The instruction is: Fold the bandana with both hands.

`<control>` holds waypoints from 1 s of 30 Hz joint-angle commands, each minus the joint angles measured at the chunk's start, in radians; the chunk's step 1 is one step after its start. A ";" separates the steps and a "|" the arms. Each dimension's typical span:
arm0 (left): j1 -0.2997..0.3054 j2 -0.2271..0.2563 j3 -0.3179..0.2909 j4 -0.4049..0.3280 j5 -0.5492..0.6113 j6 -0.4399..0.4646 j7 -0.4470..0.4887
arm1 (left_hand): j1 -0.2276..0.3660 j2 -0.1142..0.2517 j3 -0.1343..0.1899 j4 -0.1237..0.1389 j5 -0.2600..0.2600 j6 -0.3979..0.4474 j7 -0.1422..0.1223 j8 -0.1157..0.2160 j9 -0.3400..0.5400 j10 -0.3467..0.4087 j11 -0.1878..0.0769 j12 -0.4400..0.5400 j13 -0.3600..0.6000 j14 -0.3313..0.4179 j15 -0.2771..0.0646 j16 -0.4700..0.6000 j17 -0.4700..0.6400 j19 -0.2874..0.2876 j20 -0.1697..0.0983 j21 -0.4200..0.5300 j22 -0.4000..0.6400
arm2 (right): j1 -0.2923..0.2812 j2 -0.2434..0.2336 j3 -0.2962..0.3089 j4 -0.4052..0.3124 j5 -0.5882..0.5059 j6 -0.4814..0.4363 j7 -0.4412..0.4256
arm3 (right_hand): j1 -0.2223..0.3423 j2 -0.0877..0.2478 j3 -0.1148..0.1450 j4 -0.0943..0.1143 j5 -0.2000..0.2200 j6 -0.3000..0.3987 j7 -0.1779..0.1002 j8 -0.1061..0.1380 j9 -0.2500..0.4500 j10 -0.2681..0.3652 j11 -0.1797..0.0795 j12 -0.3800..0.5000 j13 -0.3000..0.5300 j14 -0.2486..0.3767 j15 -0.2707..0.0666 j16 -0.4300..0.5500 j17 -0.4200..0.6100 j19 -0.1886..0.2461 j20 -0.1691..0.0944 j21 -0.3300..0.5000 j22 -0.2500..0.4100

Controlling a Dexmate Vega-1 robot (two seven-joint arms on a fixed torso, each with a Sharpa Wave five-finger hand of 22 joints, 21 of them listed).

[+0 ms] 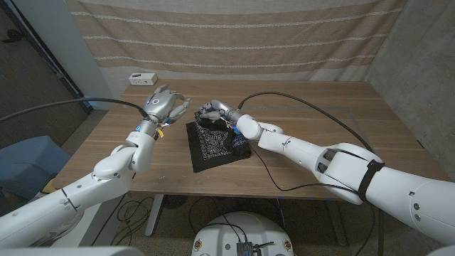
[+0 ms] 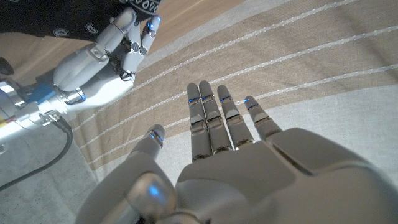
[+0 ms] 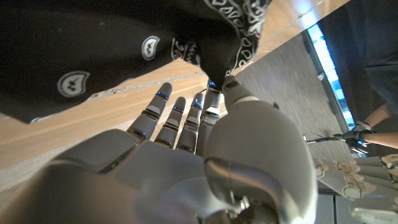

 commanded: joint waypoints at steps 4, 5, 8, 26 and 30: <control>0.041 -0.080 -0.048 0.045 0.055 -0.021 0.141 | 0.008 0.034 0.002 0.016 0.004 -0.031 -0.009 -0.015 -0.001 -0.022 -0.001 -0.009 0.010 -0.017 0.003 -0.010 0.002 -0.011 0.007 0.003 0.004 | 0.114 0.072 0.041 0.226 0.278 0.177 0.712 | -0.213 0.008 0.103 0.160 -0.012 -0.324 -0.205 -0.016 -0.021 -0.352 -0.067 -0.008 0.003 -0.330 0.003 -0.073 0.071 -0.408 -0.018 -0.063 0.010; 0.043 -0.082 -0.052 0.045 0.052 -0.022 0.141 | 0.007 0.034 0.002 0.018 0.004 -0.035 -0.008 -0.017 -0.001 -0.021 -0.002 -0.009 0.010 -0.019 0.004 -0.011 0.003 -0.011 0.007 0.003 0.005 | 0.111 0.065 0.040 0.209 0.276 0.175 0.719 | -0.221 0.007 0.107 0.161 -0.013 -0.348 -0.215 -0.021 -0.022 -0.365 -0.068 -0.008 0.003 -0.337 0.001 -0.072 0.073 -0.415 -0.017 -0.061 0.009; 0.046 -0.084 -0.059 0.049 0.048 -0.032 0.145 | 0.004 0.032 0.001 0.023 0.003 -0.051 -0.006 -0.023 -0.002 -0.022 -0.001 -0.009 0.012 -0.020 0.007 -0.012 0.003 -0.012 0.008 0.003 0.005 | 0.075 0.018 0.049 0.101 0.258 0.147 0.668 | -0.227 0.004 0.114 0.157 -0.013 -0.367 -0.207 -0.020 -0.023 -0.378 -0.065 -0.007 0.002 -0.335 0.002 -0.068 0.074 -0.414 -0.014 -0.055 0.009; 0.024 -0.077 -0.072 0.126 -0.064 -0.225 0.099 | -0.018 0.018 -0.012 0.045 -0.003 -0.054 0.001 -0.025 -0.005 -0.035 0.012 -0.013 0.020 -0.031 0.017 -0.017 0.007 -0.016 0.012 0.004 0.006 | -0.192 -0.293 0.129 -0.579 -0.084 -0.253 0.062 | -0.146 -0.084 0.081 -0.083 -0.016 -0.341 -0.027 0.012 -0.021 -0.178 0.047 0.065 -0.008 -0.056 0.040 0.010 0.010 -0.035 0.038 0.082 -0.004; 0.005 -0.085 -0.058 0.150 -0.076 -0.252 0.077 | -0.023 0.016 -0.015 0.050 -0.003 -0.055 0.001 -0.025 -0.006 -0.038 0.013 -0.014 0.021 -0.032 0.017 -0.018 0.008 -0.018 0.013 0.004 0.006 | -0.226 -0.324 0.144 -0.630 -0.113 -0.266 0.011 | -0.156 -0.113 0.053 -0.097 -0.019 -0.402 -0.045 -0.007 -0.021 -0.159 0.048 0.065 -0.007 -0.022 0.031 0.018 0.003 -0.006 0.048 0.088 -0.004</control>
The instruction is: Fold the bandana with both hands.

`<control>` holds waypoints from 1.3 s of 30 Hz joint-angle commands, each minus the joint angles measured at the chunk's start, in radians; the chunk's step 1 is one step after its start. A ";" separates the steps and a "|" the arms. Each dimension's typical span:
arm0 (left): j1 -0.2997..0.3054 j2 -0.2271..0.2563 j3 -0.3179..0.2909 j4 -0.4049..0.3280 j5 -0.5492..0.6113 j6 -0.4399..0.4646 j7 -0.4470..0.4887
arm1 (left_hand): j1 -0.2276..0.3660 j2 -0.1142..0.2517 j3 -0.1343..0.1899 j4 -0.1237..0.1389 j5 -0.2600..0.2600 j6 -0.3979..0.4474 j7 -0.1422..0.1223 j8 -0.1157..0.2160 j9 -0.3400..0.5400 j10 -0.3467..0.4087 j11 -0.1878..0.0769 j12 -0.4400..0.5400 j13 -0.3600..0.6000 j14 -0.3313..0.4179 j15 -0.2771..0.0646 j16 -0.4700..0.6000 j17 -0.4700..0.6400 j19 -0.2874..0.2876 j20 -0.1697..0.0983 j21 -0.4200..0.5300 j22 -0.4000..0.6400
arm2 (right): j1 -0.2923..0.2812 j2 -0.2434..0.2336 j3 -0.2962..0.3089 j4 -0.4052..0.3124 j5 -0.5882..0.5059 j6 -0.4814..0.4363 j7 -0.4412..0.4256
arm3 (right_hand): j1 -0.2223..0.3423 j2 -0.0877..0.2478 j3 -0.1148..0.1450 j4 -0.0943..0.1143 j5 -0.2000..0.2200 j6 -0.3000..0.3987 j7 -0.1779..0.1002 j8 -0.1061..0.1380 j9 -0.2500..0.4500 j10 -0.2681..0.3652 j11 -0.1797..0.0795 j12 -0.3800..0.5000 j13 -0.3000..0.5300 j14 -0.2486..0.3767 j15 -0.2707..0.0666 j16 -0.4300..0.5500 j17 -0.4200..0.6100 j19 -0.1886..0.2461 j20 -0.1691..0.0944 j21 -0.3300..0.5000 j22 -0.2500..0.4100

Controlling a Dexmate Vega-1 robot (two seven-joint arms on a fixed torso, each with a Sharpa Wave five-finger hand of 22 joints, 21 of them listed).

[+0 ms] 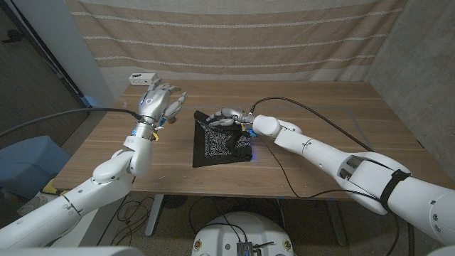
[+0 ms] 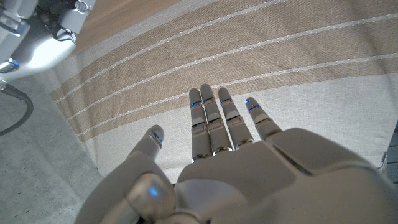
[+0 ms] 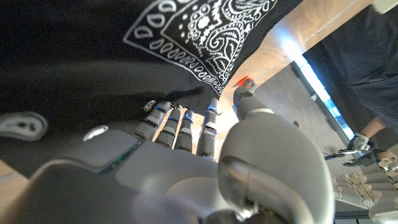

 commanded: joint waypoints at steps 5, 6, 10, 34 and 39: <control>-0.060 -0.019 0.036 0.086 -0.055 -0.119 -0.072 | -0.010 0.020 -0.001 0.015 -0.004 0.001 -0.001 -0.006 0.001 -0.006 0.003 -0.006 0.004 -0.008 0.000 -0.005 0.003 -0.010 0.004 0.003 0.002 | -0.155 -0.155 0.086 -0.371 -0.092 -0.093 -0.233 | -0.037 -0.044 -0.058 -0.005 0.005 -0.131 -0.059 -0.023 0.002 0.021 -0.012 -0.002 0.002 0.096 -0.020 0.036 -0.007 0.074 0.005 0.016 0.003; -0.064 -0.019 0.039 0.088 -0.053 -0.119 -0.076 | -0.010 0.020 -0.001 0.016 -0.004 0.000 0.000 -0.006 0.001 -0.007 0.003 -0.007 0.005 -0.010 0.000 -0.006 0.003 -0.010 0.005 0.003 0.002 | -0.163 -0.162 0.092 -0.387 -0.095 -0.100 -0.238 | -0.041 -0.048 -0.063 -0.005 0.006 -0.144 -0.075 -0.024 0.002 0.021 -0.012 -0.003 0.002 0.099 -0.021 0.037 -0.007 0.080 0.006 0.018 0.003; -0.073 -0.017 0.040 0.103 -0.067 -0.144 -0.086 | -0.013 0.018 -0.003 0.019 -0.004 0.005 0.003 -0.004 0.000 -0.007 0.003 -0.007 0.006 -0.012 0.001 -0.008 0.003 -0.014 0.004 0.003 0.002 | -0.194 -0.203 0.097 -0.497 -0.183 -0.199 -0.275 | -0.044 -0.047 -0.072 -0.007 0.009 -0.144 -0.039 -0.012 0.002 0.013 -0.015 -0.009 0.003 0.103 -0.023 0.038 -0.009 0.088 0.005 0.019 0.003; -0.095 -0.007 0.017 0.222 -0.307 -0.350 -0.240 | 0.114 0.061 0.166 -0.023 0.053 -0.098 -0.052 -0.028 -0.024 -0.135 -0.059 -0.101 -0.066 -0.144 -0.020 -0.077 -0.055 -0.040 0.000 0.007 0.003 | -0.346 -0.258 0.037 -0.748 -0.569 -0.696 -0.365 | -0.047 -0.030 -0.099 -0.017 0.014 0.038 0.008 0.048 0.006 0.079 -0.011 0.006 0.008 0.086 -0.027 0.030 -0.012 0.075 -0.002 0.002 0.003; -0.113 -0.011 0.032 0.251 -0.310 -0.374 -0.255 | 0.122 0.049 0.175 -0.038 0.067 -0.085 -0.051 -0.026 -0.025 -0.124 -0.064 -0.098 -0.072 -0.148 -0.020 -0.078 -0.057 -0.049 -0.002 0.004 0.002 | -0.361 -0.252 0.023 -0.756 -0.593 -0.756 -0.345 | -0.042 -0.022 -0.098 -0.020 0.015 0.065 0.015 0.055 0.007 0.088 -0.014 0.008 0.009 0.089 -0.028 0.031 -0.012 0.077 0.000 0.001 0.003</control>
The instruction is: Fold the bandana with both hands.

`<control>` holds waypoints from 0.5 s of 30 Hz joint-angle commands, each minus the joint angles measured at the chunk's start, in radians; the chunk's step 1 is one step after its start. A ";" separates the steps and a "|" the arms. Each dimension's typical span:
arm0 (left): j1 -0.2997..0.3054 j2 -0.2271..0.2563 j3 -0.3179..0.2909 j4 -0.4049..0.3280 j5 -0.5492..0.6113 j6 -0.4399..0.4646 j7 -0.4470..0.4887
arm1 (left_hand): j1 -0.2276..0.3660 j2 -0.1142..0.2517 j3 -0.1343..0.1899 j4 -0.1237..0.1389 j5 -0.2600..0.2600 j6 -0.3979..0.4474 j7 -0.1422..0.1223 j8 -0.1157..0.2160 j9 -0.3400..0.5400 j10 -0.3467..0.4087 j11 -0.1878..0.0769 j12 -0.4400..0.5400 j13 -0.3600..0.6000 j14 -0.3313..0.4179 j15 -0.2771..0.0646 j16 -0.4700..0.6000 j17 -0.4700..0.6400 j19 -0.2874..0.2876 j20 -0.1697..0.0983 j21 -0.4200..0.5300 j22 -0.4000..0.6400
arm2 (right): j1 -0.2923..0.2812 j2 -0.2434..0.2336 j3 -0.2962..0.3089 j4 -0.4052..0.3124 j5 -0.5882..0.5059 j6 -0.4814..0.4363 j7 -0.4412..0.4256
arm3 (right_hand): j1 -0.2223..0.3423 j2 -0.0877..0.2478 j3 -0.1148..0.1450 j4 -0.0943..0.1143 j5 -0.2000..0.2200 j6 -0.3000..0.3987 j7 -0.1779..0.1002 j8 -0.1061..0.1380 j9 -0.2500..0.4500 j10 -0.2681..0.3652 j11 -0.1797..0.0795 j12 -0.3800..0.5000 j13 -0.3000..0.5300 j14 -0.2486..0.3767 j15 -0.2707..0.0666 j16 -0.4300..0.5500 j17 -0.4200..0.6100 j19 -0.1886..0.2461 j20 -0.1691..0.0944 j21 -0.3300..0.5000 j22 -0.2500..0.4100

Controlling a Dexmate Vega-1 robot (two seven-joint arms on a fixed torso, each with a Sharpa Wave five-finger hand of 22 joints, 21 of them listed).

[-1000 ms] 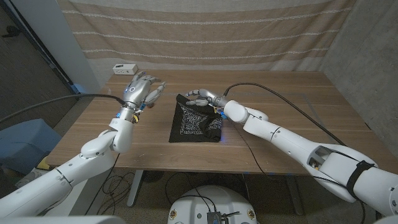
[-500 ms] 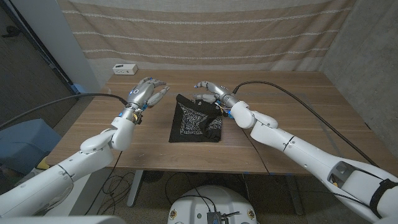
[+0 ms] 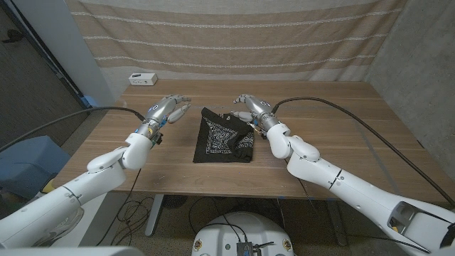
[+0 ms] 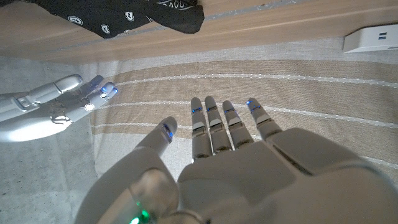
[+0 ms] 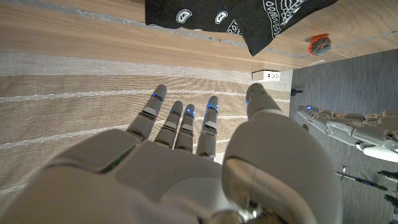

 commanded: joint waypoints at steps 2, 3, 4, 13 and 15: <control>-0.029 -0.001 0.023 0.065 -0.040 -0.057 -0.056 | 0.019 0.013 0.012 -0.018 0.019 0.020 0.001 0.006 0.002 0.016 -0.010 0.002 -0.003 -0.004 -0.004 -0.002 0.001 -0.009 0.003 -0.004 0.002 | -0.052 -0.015 -0.040 -0.053 -0.132 -0.184 0.010 | 0.062 0.052 0.025 -0.031 0.009 0.020 -0.004 0.003 0.005 0.009 -0.008 0.001 0.004 -0.003 -0.010 -0.001 0.000 0.005 -0.010 -0.005 0.001; -0.030 0.000 0.024 0.066 -0.039 -0.058 -0.057 | 0.021 0.014 0.015 -0.020 0.021 0.021 0.001 0.007 0.002 0.017 -0.011 0.002 -0.004 -0.004 -0.004 -0.002 0.001 -0.010 0.003 -0.004 0.002 | -0.054 -0.022 -0.043 -0.059 -0.137 -0.193 0.021 | 0.093 0.066 0.040 -0.045 0.007 0.016 -0.010 -0.002 0.006 0.003 -0.017 -0.003 0.004 -0.006 -0.013 -0.004 -0.002 0.004 -0.018 -0.007 0.000; -0.032 0.000 0.025 0.067 -0.038 -0.060 -0.058 | 0.023 0.014 0.017 -0.021 0.023 0.021 0.001 0.006 0.002 0.017 -0.011 0.002 -0.004 -0.005 -0.004 -0.002 0.001 -0.011 0.004 -0.005 0.002 | -0.059 -0.025 -0.044 -0.064 -0.143 -0.203 0.024 | 0.115 0.071 0.050 -0.055 0.006 0.011 -0.018 -0.006 0.006 0.001 -0.018 -0.005 0.004 -0.012 -0.016 -0.007 -0.004 0.006 -0.025 -0.007 0.000; -0.062 -0.006 0.041 0.092 -0.026 -0.103 -0.064 | 0.029 0.014 0.028 -0.027 0.034 0.021 0.002 0.004 0.001 0.018 -0.010 0.001 -0.009 -0.008 -0.001 -0.002 0.000 -0.017 0.010 -0.006 0.002 | -0.106 -0.064 -0.032 -0.114 -0.155 -0.266 0.049 | 0.167 0.055 0.062 -0.070 0.002 0.005 -0.027 -0.014 0.006 -0.008 -0.023 -0.012 0.004 -0.018 -0.018 -0.014 -0.011 0.010 -0.027 -0.010 -0.001; -0.069 -0.008 0.044 0.097 -0.024 -0.112 -0.066 | 0.029 0.013 0.029 -0.027 0.036 0.022 0.003 0.004 0.001 0.018 -0.008 0.001 -0.009 -0.009 -0.001 -0.002 0.001 -0.017 0.011 -0.006 0.002 | -0.114 -0.078 -0.031 -0.128 -0.158 -0.277 0.064 | 0.174 0.051 0.062 -0.070 0.002 0.000 -0.030 -0.017 0.006 -0.010 -0.023 -0.013 0.004 -0.017 -0.019 -0.015 -0.012 0.011 -0.027 -0.010 -0.001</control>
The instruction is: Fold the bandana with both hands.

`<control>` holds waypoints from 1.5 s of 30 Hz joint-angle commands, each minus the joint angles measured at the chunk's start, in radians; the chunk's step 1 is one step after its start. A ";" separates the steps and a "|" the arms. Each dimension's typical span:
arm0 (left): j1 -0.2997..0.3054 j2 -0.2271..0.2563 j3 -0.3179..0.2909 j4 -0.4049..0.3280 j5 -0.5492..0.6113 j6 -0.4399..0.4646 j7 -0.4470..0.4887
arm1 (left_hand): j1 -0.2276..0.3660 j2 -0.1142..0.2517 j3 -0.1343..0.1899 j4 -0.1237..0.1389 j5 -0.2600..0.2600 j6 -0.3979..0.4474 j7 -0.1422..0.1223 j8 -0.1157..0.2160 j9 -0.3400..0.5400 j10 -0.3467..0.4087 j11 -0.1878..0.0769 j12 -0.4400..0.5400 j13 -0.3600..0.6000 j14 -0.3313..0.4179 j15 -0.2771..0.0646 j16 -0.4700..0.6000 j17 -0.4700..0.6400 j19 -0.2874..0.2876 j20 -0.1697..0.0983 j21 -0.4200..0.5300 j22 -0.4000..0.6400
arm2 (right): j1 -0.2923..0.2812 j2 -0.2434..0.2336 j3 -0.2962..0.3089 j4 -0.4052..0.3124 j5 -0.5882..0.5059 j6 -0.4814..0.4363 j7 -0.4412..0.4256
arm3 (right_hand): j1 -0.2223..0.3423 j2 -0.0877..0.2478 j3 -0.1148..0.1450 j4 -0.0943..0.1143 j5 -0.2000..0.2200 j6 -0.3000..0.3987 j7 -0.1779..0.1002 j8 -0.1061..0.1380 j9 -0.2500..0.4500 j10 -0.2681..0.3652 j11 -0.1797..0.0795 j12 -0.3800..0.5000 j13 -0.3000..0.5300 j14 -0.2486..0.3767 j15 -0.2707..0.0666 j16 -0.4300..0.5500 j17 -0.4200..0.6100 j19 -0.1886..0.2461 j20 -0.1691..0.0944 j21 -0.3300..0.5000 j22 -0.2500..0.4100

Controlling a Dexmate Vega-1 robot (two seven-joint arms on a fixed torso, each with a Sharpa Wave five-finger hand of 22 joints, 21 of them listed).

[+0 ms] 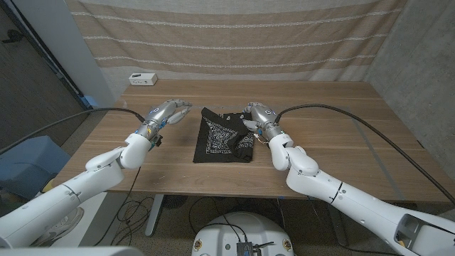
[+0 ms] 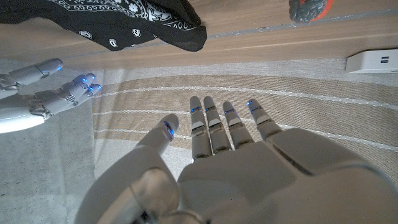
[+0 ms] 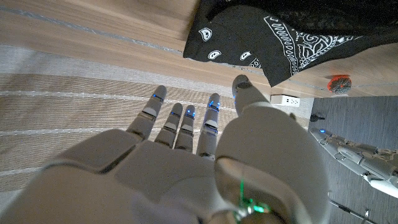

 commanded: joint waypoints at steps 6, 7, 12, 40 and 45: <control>-0.051 -0.013 0.026 0.048 0.010 -0.069 -0.022 | 0.015 0.010 0.011 -0.001 0.012 0.006 -0.001 0.002 0.001 0.007 0.004 0.000 -0.001 -0.005 0.008 -0.002 0.001 -0.008 0.002 -0.001 0.002 | -0.069 -0.088 0.001 -0.092 -0.048 -0.126 0.095 | 0.053 -0.030 0.002 -0.003 0.003 -0.039 -0.022 -0.025 0.001 -0.036 -0.009 -0.017 0.002 -0.022 0.001 -0.017 -0.006 -0.002 -0.013 -0.009 0.001; -0.054 -0.014 0.027 0.050 0.010 -0.071 -0.021 | 0.014 0.010 0.011 -0.001 0.014 0.006 -0.001 0.002 0.001 0.006 0.003 -0.001 -0.002 -0.005 0.008 -0.002 0.002 -0.008 0.002 -0.001 0.002 | -0.073 -0.100 0.003 -0.093 -0.041 -0.118 0.103 | 0.059 -0.035 0.001 -0.002 0.004 -0.044 -0.025 -0.027 0.002 -0.043 -0.014 -0.020 0.002 -0.026 -0.001 -0.020 -0.007 -0.002 -0.013 -0.010 0.001; -0.060 -0.015 0.028 0.049 0.015 -0.070 -0.027 | 0.013 0.008 0.014 0.001 0.018 0.006 0.000 0.001 0.001 0.005 0.005 -0.002 -0.003 -0.006 0.008 -0.001 0.003 -0.010 0.002 -0.001 0.003 | -0.078 -0.124 0.011 -0.092 -0.018 -0.083 0.123 | 0.077 -0.052 -0.007 0.005 0.008 -0.095 -0.030 -0.045 0.002 -0.077 -0.014 -0.033 0.002 -0.045 0.004 -0.030 -0.011 -0.018 -0.015 -0.020 0.000; -0.089 -0.027 0.047 0.052 0.033 -0.030 -0.047 | 0.007 0.004 0.027 0.008 0.039 -0.003 0.001 -0.004 0.001 -0.004 0.009 -0.006 -0.011 -0.007 0.007 0.002 0.004 -0.009 0.004 0.002 0.003 | -0.102 -0.094 0.027 -0.062 0.022 0.015 0.034 | -0.036 -0.065 -0.086 0.072 0.027 -0.094 -0.002 -0.032 0.005 -0.077 0.010 -0.025 0.005 -0.045 0.018 -0.030 0.000 -0.021 0.003 -0.038 0.002; -0.088 -0.025 0.045 0.051 0.032 -0.028 -0.045 | 0.006 0.000 0.028 0.008 0.042 -0.004 0.001 -0.004 0.002 -0.004 0.009 -0.007 -0.012 -0.008 0.007 0.001 0.004 -0.010 0.004 0.003 0.003 | -0.097 -0.100 0.022 -0.057 0.038 0.042 0.067 | -0.026 -0.076 -0.089 0.060 0.031 -0.108 -0.011 -0.037 0.004 -0.082 0.009 -0.027 0.005 -0.048 0.017 -0.033 -0.003 -0.022 0.002 -0.040 0.002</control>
